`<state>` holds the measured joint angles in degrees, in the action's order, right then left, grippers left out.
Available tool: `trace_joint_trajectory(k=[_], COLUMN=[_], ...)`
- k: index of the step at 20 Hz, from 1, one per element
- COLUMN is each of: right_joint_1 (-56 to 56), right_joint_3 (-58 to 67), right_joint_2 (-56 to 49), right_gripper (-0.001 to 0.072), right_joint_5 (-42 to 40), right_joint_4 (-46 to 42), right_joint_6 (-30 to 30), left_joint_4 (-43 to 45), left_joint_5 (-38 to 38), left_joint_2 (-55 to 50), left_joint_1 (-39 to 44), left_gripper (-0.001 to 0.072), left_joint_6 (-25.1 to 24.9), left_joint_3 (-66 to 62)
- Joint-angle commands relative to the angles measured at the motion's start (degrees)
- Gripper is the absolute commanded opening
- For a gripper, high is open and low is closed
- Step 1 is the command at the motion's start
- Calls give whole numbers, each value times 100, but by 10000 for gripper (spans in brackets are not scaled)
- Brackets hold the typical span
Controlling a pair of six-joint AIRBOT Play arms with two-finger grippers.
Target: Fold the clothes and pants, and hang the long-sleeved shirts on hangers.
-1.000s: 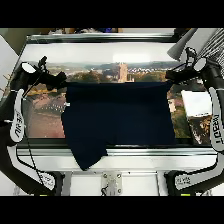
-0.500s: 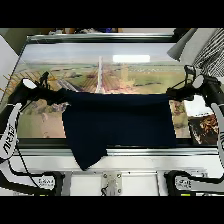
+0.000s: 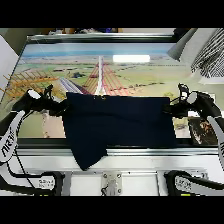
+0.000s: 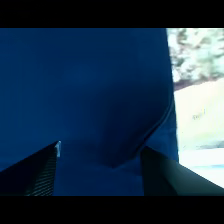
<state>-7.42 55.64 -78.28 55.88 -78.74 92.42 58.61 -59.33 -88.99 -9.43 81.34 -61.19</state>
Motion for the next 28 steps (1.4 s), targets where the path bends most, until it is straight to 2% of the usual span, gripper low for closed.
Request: trace_joint_trajectory(k=[1, 6, 10, 13, 17, 21, 28], right_joint_1=[-35, -964, -2146, -2658, -2675, -2562, -1692], right_joint_3=[107, -236, -1829, -2903, -3676, -4002, -4054], right_joint_2=[385, 1834, 2927, 3329, 3386, 3386, 3206], right_gripper=[528, 528, 531, 530, 528, 527, 504], right_joint_5=[188, 1550, 1738, 1473, 772, 343, -667], right_joint_4=[269, -273, -201, 238, 1097, 1115, 1110], right_joint_6=[-48, -105, 632, 1102, 1150, 1349, 1720], left_joint_4=[13, 507, 592, 601, 619, 636, 634], left_joint_5=[35, -595, -597, -350, -162, -166, -170], left_joint_2=[428, 1576, 1910, 1919, 1921, 1921, 1921], left_joint_1=[0, 136, 675, 1104, 1375, 1373, 1373], left_gripper=[544, 544, 544, 544, 544, 545, 544], left_joint_6=[9, 28, 50, 48, 48, 48, 48], left_joint_3=[50, 72, 72, 72, 72, 72, 72])
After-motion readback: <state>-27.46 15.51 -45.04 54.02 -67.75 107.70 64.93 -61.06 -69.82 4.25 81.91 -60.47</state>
